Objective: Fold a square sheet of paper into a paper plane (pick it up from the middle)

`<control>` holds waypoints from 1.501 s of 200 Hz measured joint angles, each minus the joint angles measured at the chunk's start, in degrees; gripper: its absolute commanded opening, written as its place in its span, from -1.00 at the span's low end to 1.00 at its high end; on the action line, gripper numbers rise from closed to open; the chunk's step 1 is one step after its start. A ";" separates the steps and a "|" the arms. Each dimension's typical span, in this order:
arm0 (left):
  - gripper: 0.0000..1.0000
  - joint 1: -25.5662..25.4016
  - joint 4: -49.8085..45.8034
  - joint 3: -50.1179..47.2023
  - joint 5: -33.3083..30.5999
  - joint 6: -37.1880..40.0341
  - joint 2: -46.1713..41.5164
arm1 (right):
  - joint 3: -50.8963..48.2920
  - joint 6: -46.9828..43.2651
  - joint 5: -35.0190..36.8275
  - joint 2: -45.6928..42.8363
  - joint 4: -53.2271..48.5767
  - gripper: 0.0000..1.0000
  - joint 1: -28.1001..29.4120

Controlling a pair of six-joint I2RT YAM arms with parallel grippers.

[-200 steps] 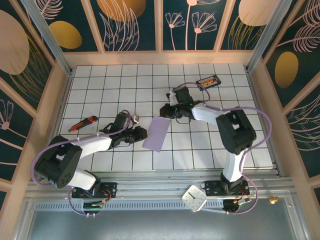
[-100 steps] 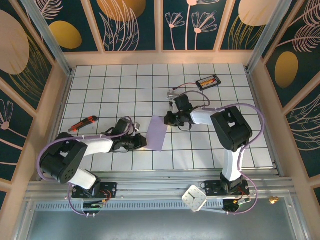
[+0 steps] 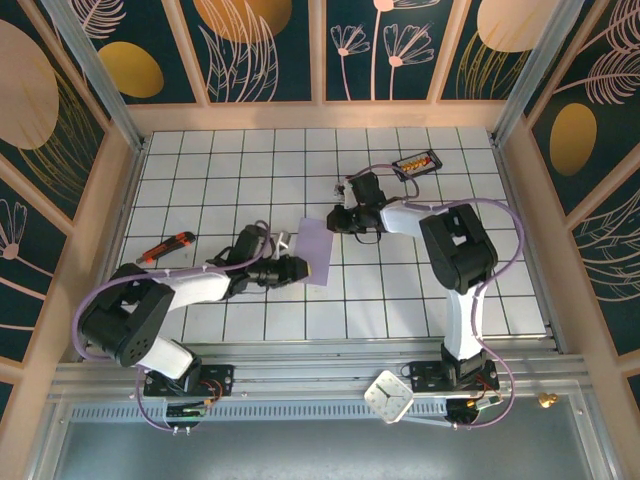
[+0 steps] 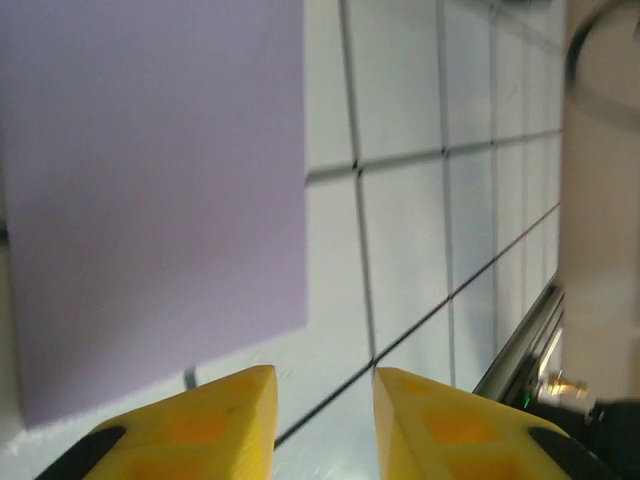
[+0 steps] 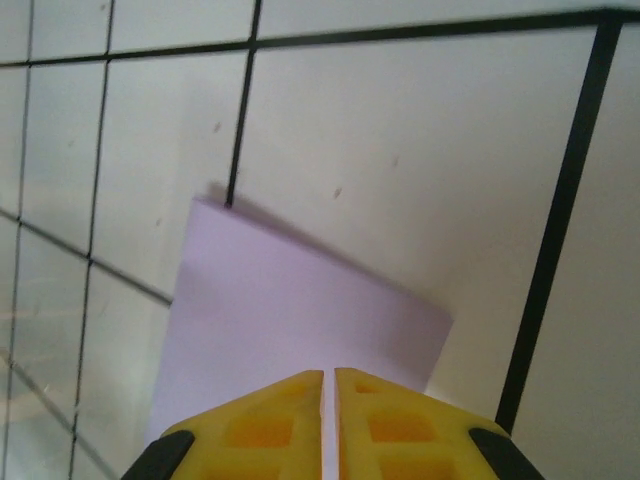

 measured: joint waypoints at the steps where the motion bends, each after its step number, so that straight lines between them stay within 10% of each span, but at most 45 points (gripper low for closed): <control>1: -0.67 0.15 0.02 0.11 -0.13 -0.11 0.00 | -0.37 0.02 -0.09 -0.42 0.04 -0.75 0.02; 30: -1.00 5.90 -0.11 6.88 -2.97 0.70 3.74 | -9.79 4.00 -1.66 -8.96 3.65 -0.84 1.68; 124: -1.00 6.51 -5.22 27.67 -4.15 6.73 26.97 | -17.88 15.15 -2.67 -7.98 13.38 -1.00 9.79; 300: -1.00 8.76 -6.95 35.34 2.58 8.70 35.17 | -19.28 13.29 -0.92 -6.91 14.08 -1.00 9.81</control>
